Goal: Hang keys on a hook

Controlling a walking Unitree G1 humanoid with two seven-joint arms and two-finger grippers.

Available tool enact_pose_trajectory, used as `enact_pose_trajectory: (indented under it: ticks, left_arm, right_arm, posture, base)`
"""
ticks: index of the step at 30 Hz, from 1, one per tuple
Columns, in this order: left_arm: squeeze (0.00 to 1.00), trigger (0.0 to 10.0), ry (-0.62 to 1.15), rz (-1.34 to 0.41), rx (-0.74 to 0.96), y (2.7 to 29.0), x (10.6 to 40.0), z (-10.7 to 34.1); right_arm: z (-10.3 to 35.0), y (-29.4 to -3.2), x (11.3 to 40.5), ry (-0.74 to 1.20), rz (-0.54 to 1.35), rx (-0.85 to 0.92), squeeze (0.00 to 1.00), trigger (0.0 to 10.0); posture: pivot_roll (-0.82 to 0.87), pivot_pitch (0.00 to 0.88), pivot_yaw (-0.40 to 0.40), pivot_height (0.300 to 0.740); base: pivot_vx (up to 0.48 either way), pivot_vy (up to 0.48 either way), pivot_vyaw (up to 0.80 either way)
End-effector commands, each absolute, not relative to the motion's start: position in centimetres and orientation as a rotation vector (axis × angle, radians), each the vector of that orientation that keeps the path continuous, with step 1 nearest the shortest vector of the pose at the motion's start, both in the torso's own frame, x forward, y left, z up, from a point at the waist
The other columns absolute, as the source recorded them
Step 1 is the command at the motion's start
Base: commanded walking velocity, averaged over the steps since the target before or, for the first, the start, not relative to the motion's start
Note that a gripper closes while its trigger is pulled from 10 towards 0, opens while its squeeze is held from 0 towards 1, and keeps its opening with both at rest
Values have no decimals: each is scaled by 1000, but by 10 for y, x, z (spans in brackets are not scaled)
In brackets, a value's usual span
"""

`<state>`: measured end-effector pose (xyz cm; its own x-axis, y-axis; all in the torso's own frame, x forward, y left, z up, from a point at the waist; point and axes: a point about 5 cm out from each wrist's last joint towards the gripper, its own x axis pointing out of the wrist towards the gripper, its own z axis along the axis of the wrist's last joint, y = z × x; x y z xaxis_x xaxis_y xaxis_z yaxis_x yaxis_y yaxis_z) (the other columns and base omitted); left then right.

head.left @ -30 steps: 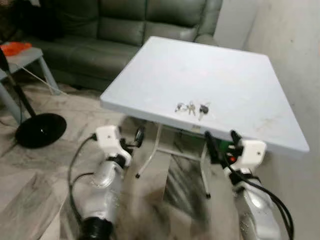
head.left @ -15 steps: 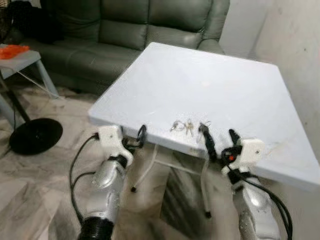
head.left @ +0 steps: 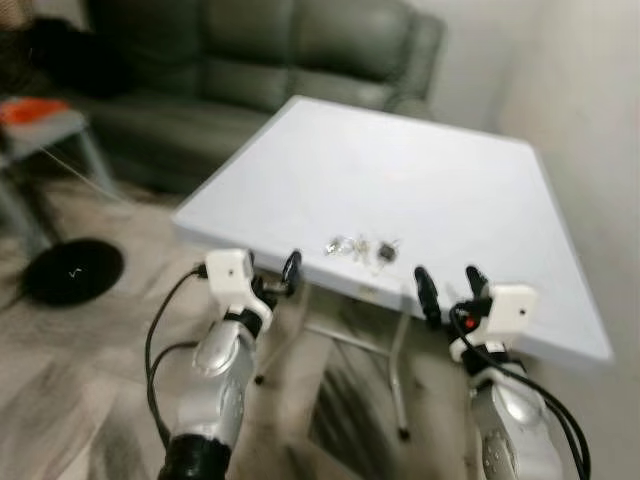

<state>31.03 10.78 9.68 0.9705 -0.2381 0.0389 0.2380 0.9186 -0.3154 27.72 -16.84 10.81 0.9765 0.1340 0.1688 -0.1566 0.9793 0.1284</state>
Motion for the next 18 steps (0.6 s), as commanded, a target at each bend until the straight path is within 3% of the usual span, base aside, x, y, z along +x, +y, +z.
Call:
enact_pose_trajectory:
  ticks: [1,18]
  left_arm:
    - [0,10000,-16,-265,-317,103,313,103]
    - [0,10000,-23,-269,-314,102,312,102]
  right_arm:
    - [110,-171,277,-165,136,133,0,10000]
    - [109,-173,273,-161,133,135,0,10000]
  posture:
    - [-9,24,-80,719]
    - [-17,36,-80,719]
  base:
    - [0,0,0]
    - [0,0,0]
